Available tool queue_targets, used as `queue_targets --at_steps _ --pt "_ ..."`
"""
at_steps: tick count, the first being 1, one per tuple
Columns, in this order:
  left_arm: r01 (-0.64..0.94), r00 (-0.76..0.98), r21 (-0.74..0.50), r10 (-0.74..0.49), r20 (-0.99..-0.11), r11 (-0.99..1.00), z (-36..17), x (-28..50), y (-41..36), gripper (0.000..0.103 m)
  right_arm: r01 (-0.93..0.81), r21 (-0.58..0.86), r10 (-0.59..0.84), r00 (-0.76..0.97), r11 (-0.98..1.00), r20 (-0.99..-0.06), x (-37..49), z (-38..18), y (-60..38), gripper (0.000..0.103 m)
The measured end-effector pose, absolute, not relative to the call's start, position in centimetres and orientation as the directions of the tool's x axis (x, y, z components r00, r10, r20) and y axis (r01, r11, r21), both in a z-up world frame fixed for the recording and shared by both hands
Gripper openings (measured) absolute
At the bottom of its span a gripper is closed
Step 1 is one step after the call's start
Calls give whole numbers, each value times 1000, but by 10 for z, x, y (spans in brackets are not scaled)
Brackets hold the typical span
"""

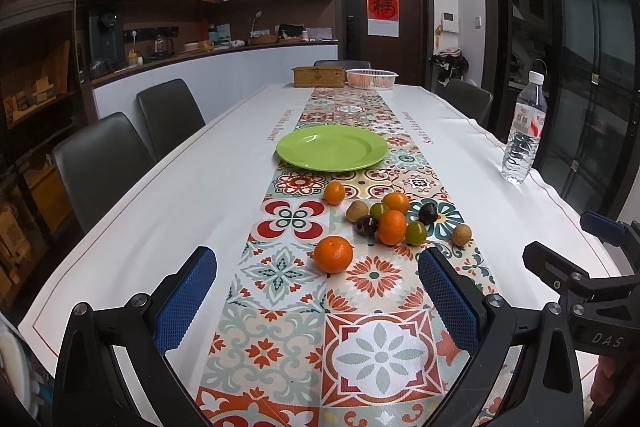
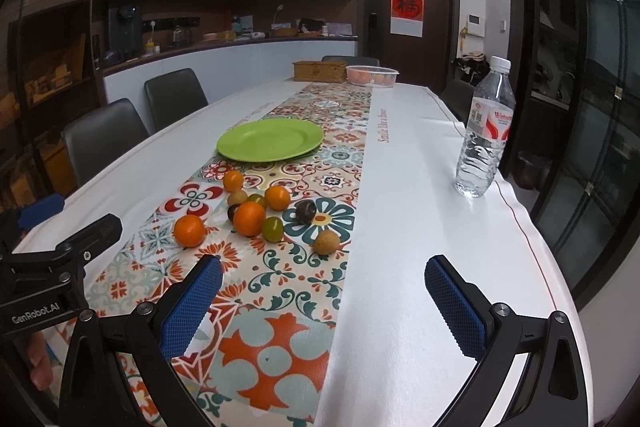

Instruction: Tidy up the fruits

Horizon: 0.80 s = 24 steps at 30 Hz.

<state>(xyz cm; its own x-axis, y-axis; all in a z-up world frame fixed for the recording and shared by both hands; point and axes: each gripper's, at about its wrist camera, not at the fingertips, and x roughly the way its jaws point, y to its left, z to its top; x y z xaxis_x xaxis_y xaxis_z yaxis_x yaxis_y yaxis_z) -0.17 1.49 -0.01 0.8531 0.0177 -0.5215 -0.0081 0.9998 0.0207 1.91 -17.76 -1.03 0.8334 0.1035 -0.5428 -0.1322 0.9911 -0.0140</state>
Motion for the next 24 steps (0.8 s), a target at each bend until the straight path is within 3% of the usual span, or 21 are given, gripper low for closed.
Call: queue_targets --at_steps 12,24 --pt "7 822 40 17 -570 999 -13 25 16 95 -151 6 127 805 988 -580 51 -22 -171 101" --pt "22 739 9 -10 -674 1000 -39 73 19 78 -162 18 134 738 987 -662 95 -45 -165 88"
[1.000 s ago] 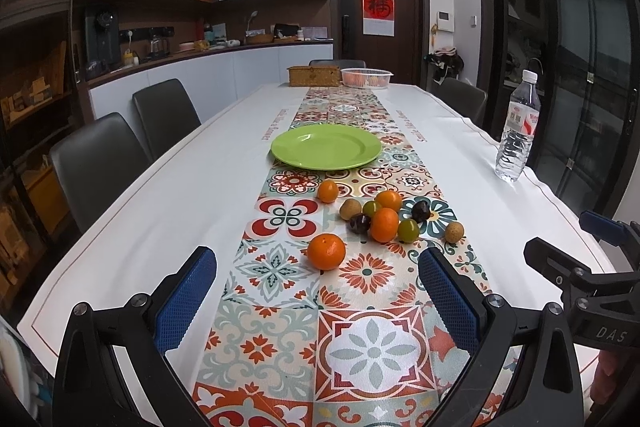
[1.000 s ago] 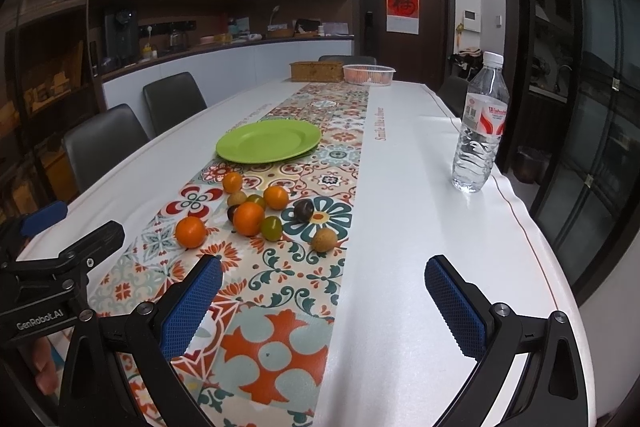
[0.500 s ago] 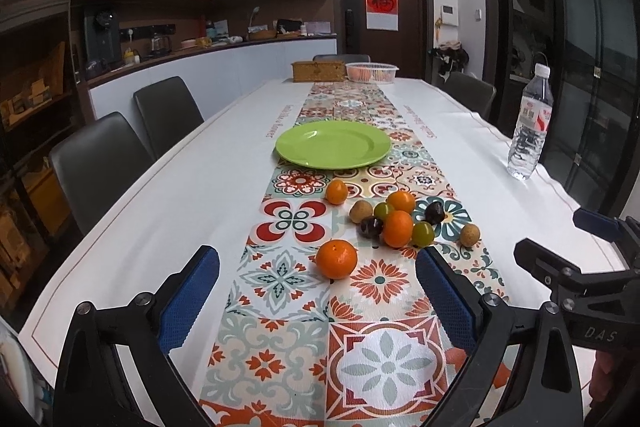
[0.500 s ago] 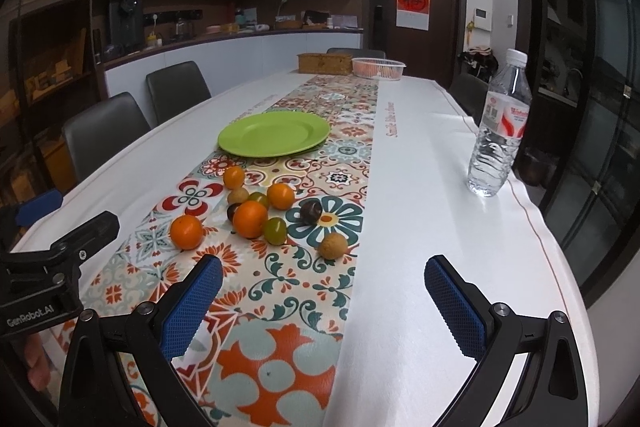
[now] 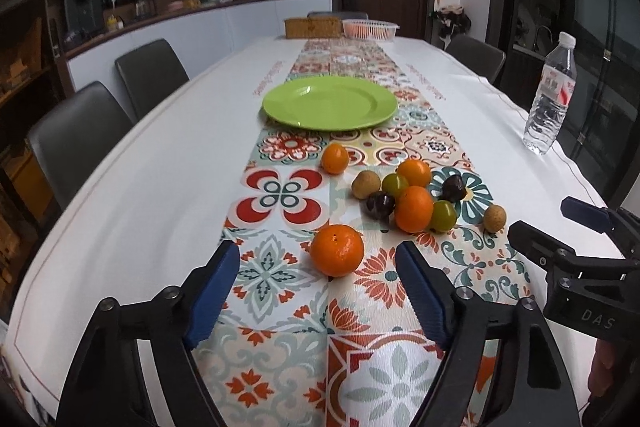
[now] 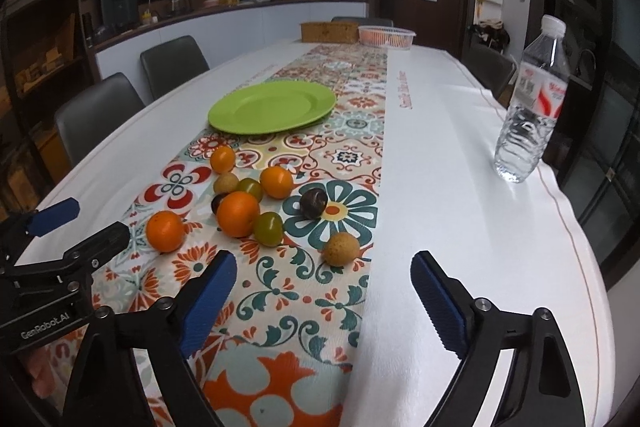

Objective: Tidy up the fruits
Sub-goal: 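Grasp the large mandarin orange with the left tool while the right tool grasps a tan round fruit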

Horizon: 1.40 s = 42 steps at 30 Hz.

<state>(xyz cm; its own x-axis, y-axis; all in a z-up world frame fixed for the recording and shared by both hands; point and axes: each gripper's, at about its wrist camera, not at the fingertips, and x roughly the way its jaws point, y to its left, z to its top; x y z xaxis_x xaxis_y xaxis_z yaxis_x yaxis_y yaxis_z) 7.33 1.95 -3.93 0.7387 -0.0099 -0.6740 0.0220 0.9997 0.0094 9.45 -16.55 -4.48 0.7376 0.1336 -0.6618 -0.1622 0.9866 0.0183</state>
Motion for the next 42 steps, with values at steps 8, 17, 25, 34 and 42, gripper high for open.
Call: queue_targets --at_steps 8,17,25,34,42 --pt "34 669 -26 -42 -742 999 -59 95 20 69 -146 43 131 679 988 -722 121 -62 -168 75" --pt "28 621 -48 -55 -782 998 -72 114 22 61 -143 68 144 636 987 -758 142 -73 -170 63" --pt "33 589 -88 -90 -803 996 -78 124 23 50 -143 72 145 606 987 -782 152 -80 -169 51" --pt "46 573 -102 -110 -812 994 -81 130 19 40 -142 80 149 586 987 -796 160 -85 -170 37" --pt "55 572 -88 -104 -813 995 -77 129 17 40 -151 79 155 592 985 -791 161 -82 -171 29"
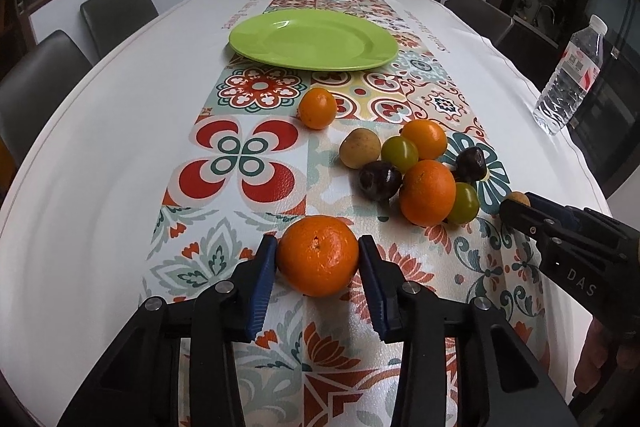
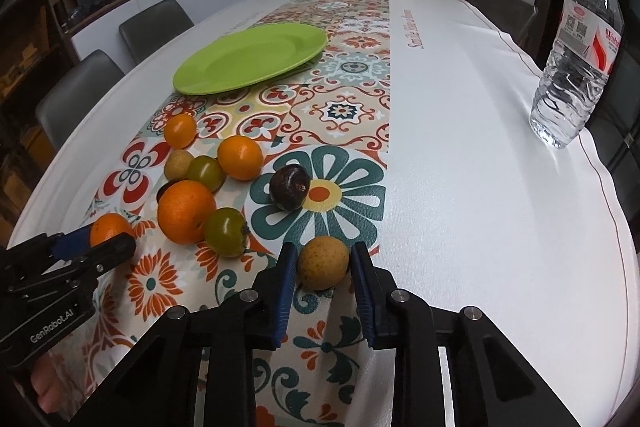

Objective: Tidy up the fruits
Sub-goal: 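Grasp the large mandarin orange with the left tool while the right tool grasps a tan round fruit, then carry the orange and tan fruit in both tools over the green plate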

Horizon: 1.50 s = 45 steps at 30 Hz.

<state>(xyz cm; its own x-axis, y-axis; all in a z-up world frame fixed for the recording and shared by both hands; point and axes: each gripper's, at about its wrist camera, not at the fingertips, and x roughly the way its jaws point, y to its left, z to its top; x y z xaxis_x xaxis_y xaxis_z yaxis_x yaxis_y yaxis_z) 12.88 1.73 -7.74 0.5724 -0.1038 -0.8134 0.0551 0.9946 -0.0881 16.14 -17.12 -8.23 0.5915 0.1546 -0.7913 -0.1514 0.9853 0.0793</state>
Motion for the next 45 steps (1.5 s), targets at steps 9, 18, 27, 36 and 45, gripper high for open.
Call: queue_targets --at_steps 9,18,27,36,45 --pt "77 622 -85 -115 -775 993 -52 115 16 40 -202 123 223 605 972 -764 152 -61 -163 29" --pt "112 673 -67 -125 -729 991 -23 107 15 40 -259 109 255 637 960 -727 141 -36 -153 29" --pt "138 687 -82 -155 -710 987 -3 126 22 40 -324 95 298 665 941 -685 147 -11 -139 29" --pt "169 695 -51 -155 -702 984 7 162 25 40 -368 89 329 664 925 -671 187 4 -127 29" --pt "195 677 -65 -182 -713 979 8 215 36 40 -391 73 331 649 918 -685 241 3 -113 29"
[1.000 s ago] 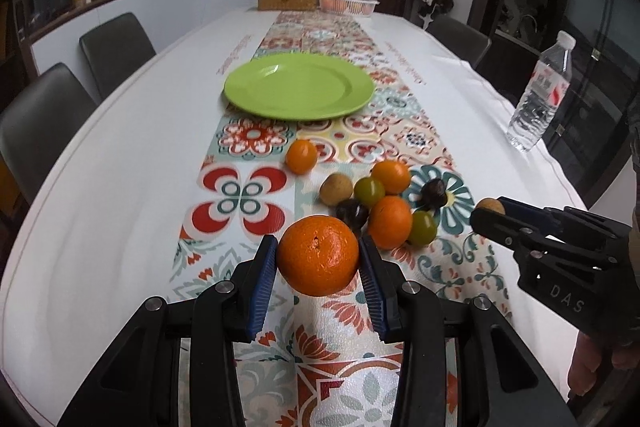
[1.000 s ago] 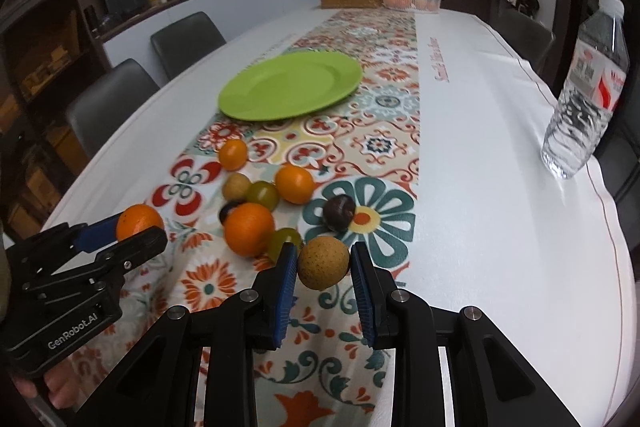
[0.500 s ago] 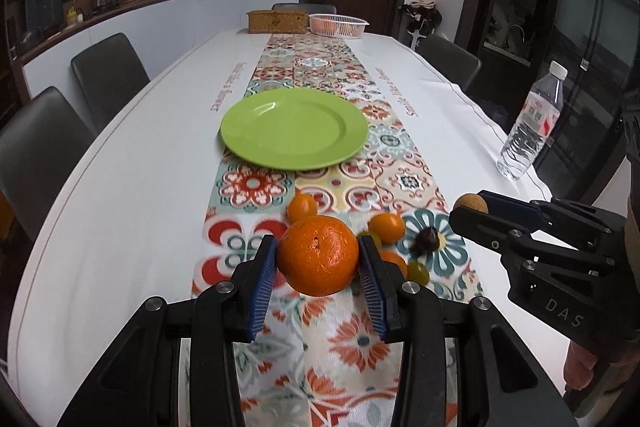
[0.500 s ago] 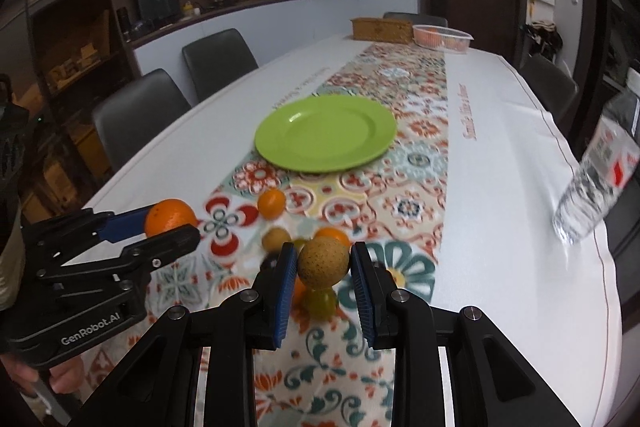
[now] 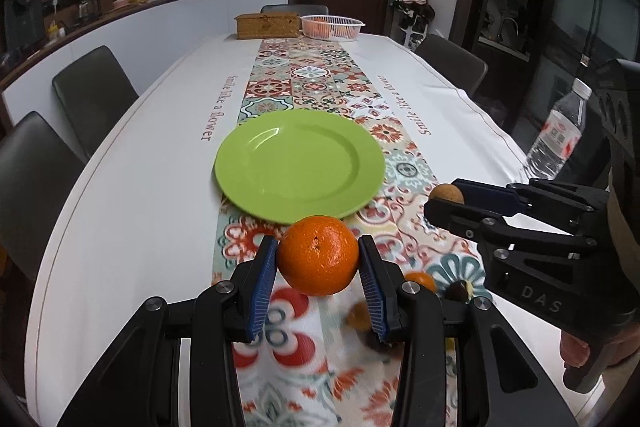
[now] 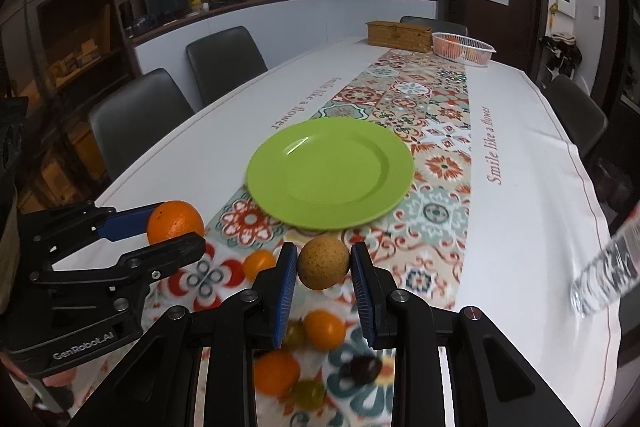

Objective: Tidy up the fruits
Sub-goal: 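Carry the orange and tan fruit in both tools over the green plate, then open both tools to release the orange and tan fruit onto the plate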

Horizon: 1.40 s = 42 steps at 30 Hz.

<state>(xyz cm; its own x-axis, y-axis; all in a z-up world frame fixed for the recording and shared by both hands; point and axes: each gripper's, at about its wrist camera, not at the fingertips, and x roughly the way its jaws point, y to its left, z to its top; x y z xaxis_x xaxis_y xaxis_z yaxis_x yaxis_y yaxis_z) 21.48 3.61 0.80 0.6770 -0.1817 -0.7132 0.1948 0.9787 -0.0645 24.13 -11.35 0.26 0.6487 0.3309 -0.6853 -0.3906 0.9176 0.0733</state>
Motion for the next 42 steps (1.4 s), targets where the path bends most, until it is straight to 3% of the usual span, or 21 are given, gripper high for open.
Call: queue_targets --at_steps 28,32,34,42 --pt "204 584 -118 -218 -782 972 -45 336 53 40 -419 108 339 528 902 -779 376 -46 -83 29" --pt "205 621 -77 -191 -761 976 -39 331 51 56 -400 121 336 527 908 -781 379 -47 -86 33" --pt "201 642 -53 -172 -747 978 -32 325 51 57 -383 124 332 540 915 -773 376 -44 -92 38" --pt "214 713 39 -128 -690 976 -1 283 40 57 -364 75 303 624 929 -720 337 -18 -112 38"
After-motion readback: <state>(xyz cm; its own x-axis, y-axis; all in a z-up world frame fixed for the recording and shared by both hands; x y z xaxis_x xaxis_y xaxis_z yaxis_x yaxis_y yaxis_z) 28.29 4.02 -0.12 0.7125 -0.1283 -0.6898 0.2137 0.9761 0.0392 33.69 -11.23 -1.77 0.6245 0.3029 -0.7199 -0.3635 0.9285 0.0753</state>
